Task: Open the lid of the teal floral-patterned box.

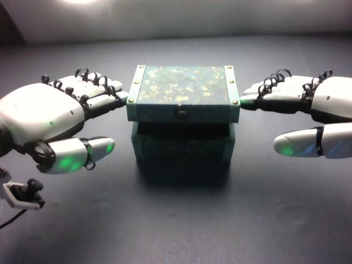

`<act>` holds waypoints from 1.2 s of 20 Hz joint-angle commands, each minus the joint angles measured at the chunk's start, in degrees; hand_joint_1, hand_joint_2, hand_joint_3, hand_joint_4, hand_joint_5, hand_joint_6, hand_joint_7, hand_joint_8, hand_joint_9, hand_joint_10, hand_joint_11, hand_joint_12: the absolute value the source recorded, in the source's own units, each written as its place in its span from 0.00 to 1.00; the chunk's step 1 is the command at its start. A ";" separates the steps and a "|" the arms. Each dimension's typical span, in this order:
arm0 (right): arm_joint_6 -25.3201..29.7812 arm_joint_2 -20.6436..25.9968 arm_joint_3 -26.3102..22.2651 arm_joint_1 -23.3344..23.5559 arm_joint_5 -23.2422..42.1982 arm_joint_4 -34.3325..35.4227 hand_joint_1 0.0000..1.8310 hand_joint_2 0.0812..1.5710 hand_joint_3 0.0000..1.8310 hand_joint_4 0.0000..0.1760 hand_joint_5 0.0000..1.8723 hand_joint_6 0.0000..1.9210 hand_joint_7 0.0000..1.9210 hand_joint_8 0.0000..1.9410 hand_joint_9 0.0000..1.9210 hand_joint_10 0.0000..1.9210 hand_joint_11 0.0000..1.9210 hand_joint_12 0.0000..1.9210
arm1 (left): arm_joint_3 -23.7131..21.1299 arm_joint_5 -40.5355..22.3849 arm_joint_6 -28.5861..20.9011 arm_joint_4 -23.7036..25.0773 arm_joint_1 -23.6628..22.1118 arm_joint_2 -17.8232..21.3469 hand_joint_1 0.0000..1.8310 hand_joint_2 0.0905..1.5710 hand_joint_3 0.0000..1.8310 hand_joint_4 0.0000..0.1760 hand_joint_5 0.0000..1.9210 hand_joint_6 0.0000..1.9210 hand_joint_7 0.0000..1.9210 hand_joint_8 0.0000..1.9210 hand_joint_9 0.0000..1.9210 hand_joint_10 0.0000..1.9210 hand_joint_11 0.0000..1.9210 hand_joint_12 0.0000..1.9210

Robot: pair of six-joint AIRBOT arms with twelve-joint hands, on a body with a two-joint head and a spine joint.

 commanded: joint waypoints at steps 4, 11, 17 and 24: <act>0.71 -0.40 0.24 0.84 9.66 4.12 0.00 0.79 0.00 0.00 0.09 0.00 0.07 0.00 0.04 0.00 0.00 0.11 | -0.28 -9.93 -0.26 0.29 -1.20 -0.08 0.00 1.00 0.04 0.00 0.04 0.00 0.03 0.00 0.03 0.00 0.01 0.01; 0.18 -1.87 1.32 0.84 12.50 8.16 0.00 0.80 0.00 0.00 0.08 0.00 0.07 0.00 0.04 0.00 0.00 0.07 | 0.64 -12.11 0.84 -1.14 -3.29 -1.79 0.00 1.00 0.03 0.00 0.04 0.00 0.03 0.00 0.02 0.00 0.01 0.01; -0.72 -3.09 2.77 0.85 12.71 10.97 0.00 0.77 0.00 0.03 0.08 0.00 0.06 0.00 0.03 0.00 0.00 0.06 | 2.53 -11.99 1.52 -2.19 -5.34 -3.98 0.00 1.00 0.06 0.00 0.01 0.00 0.00 0.00 0.00 0.00 0.00 0.00; -2.02 -4.97 4.98 2.77 12.78 13.50 0.00 0.79 0.01 0.00 0.07 0.00 0.06 0.00 0.03 0.01 0.02 0.01 | 5.08 -10.20 3.58 -4.05 -8.04 -6.25 0.00 0.95 0.00 0.00 0.02 0.01 0.01 0.00 0.00 0.00 0.01 0.01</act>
